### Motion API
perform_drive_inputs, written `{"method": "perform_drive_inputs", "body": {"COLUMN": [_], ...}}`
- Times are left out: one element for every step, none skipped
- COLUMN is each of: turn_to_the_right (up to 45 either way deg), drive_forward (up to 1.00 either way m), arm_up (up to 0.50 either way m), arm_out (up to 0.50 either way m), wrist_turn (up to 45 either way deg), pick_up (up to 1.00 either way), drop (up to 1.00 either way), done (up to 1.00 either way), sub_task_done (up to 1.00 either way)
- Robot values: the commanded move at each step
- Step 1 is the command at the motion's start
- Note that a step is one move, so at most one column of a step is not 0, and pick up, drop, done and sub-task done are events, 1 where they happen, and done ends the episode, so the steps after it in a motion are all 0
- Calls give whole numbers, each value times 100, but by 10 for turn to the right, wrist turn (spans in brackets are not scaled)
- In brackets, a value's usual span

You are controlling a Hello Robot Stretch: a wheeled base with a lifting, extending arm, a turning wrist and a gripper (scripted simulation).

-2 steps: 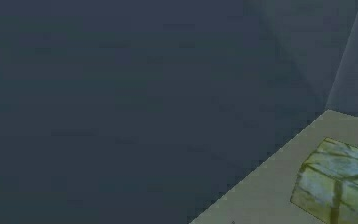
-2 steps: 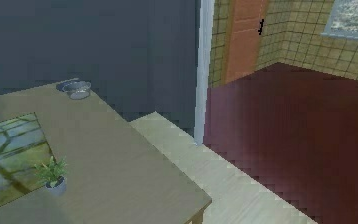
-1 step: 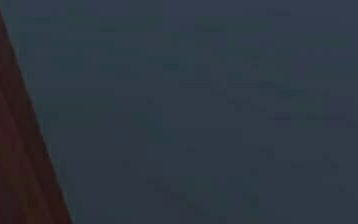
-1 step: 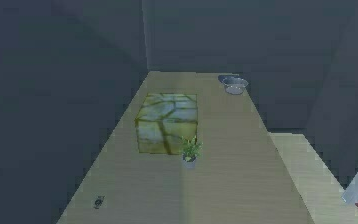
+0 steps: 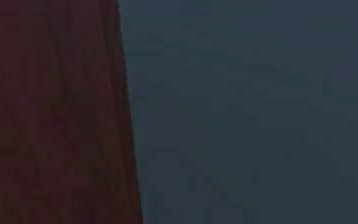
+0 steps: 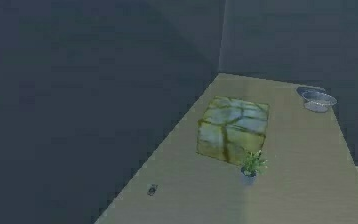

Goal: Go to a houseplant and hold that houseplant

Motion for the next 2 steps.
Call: {"method": "perform_drive_inputs", "body": {"turn_to_the_right": [450,-150], "drive_forward": [0,0], "arm_up": [0,0], "arm_out": [0,0], "wrist_turn": [0,0], "pick_up": [0,0], "drop": [0,0], "done": [0,0], "sub_task_done": [0,0]}}
